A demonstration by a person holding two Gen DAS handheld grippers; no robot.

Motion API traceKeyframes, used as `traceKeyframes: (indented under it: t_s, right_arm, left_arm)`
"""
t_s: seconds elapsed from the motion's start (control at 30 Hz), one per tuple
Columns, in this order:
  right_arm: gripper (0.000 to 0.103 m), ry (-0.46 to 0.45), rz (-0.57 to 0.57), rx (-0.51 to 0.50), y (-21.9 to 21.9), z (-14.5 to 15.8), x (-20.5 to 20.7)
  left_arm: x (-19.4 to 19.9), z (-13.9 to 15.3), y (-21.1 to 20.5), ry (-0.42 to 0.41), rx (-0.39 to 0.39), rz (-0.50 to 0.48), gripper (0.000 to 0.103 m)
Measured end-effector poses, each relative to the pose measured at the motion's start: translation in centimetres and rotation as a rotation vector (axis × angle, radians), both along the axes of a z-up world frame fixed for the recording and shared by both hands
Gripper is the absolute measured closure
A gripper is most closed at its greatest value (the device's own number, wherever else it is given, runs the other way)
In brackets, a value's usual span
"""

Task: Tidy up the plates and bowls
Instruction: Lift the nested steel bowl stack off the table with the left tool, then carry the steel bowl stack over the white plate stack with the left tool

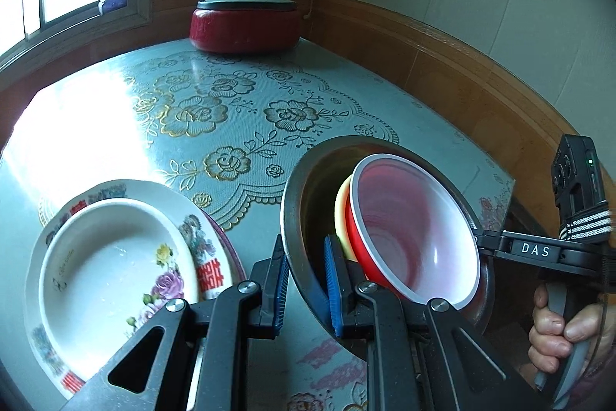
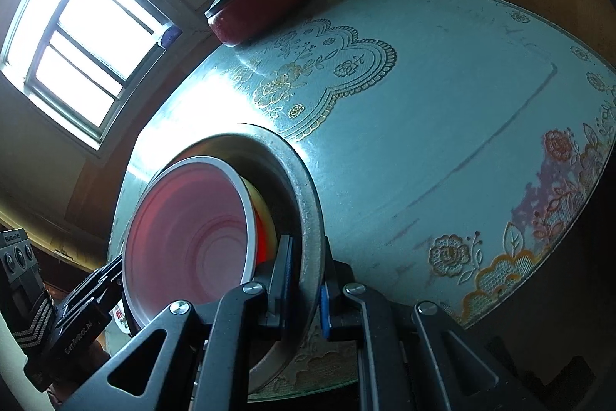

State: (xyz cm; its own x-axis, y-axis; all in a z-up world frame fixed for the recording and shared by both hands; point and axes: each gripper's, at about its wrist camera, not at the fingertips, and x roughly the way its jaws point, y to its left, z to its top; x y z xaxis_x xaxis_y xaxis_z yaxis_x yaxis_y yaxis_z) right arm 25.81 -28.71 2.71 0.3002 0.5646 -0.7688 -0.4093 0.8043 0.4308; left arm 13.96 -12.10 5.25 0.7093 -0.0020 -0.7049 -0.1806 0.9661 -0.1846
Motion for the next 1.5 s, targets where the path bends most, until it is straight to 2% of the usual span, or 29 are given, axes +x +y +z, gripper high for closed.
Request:
traceKeyframes:
  t_s: [0.23,0.47,0.7,0.9,1.13,1.5]
  right_arm:
    - [0.093,-0.028,-0.040,0.000,1.4,1.1,-2.1]
    - [0.093,-0.047,-0.035,0.002,3.7,2.3,-3.8]
    - [0.092,-0.080,0.039,0.020,8.2,3.8,-5.3]
    - [0.092,-0.086,0.133,0.036,13.5,4.2,-6.3]
    - [0.092,-0.067,0.207,0.018,18.0,3.1,-7.6]
    - [0.092,0.009,0.205,-0.054,20.3,-0.8,-8.5]
  left_arm:
    - [-1.2,1.0,2.0,-0.017,-0.005,-0.044,0.086]
    - [-2.7,2.0,4.7,-0.035,-0.028,-0.055,0.086]
    - [-4.8,3.8,9.2,-0.073,-0.031,-0.018,0.088]
    - [-6.6,4.5,14.3,-0.069,-0.045,0.063,0.090]
    - [-8.7,3.0,18.3,-0.038,-0.059,0.117,0.090]
    - [-9.3,-1.2,20.6,0.048,-0.089,0.124,0.090]
